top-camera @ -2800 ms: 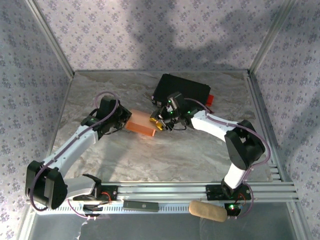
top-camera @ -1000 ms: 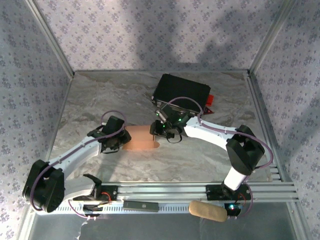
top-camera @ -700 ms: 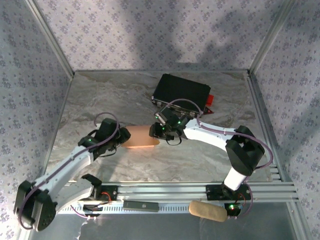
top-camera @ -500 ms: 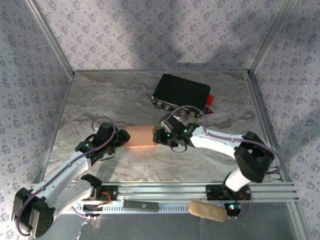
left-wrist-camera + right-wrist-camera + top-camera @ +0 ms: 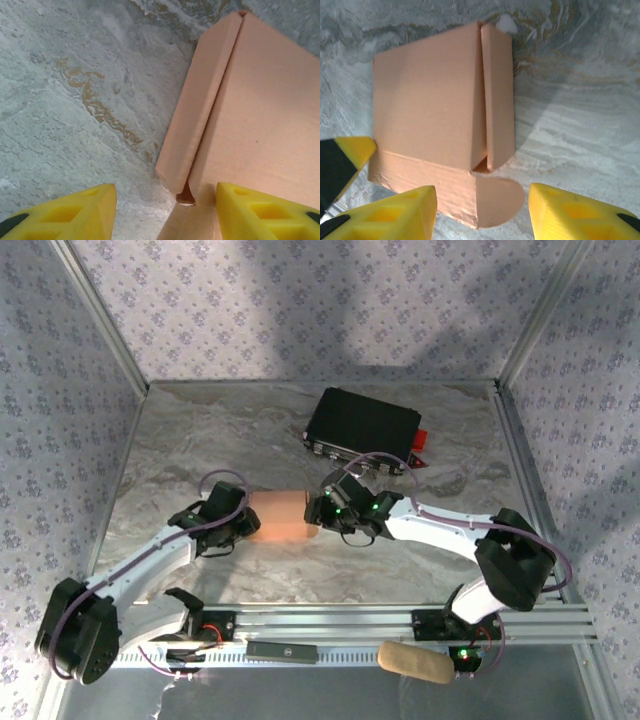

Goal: Fold the paper box

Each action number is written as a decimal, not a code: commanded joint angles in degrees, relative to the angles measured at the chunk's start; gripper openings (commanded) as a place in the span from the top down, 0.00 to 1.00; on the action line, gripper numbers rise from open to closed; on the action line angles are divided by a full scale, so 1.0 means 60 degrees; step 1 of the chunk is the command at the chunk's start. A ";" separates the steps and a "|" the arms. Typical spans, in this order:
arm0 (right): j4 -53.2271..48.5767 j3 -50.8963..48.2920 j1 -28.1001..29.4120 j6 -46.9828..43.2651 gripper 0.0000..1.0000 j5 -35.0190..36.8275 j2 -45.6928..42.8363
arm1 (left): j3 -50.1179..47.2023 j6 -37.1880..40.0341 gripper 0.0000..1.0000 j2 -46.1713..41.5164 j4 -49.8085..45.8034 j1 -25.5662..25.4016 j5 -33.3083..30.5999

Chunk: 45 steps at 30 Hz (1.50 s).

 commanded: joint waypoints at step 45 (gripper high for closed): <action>0.5990 -0.0208 -0.2462 -0.0291 0.34 -0.6166 0.4221 | -0.1592 0.1821 0.86 0.0935 0.4443 0.3037 0.2980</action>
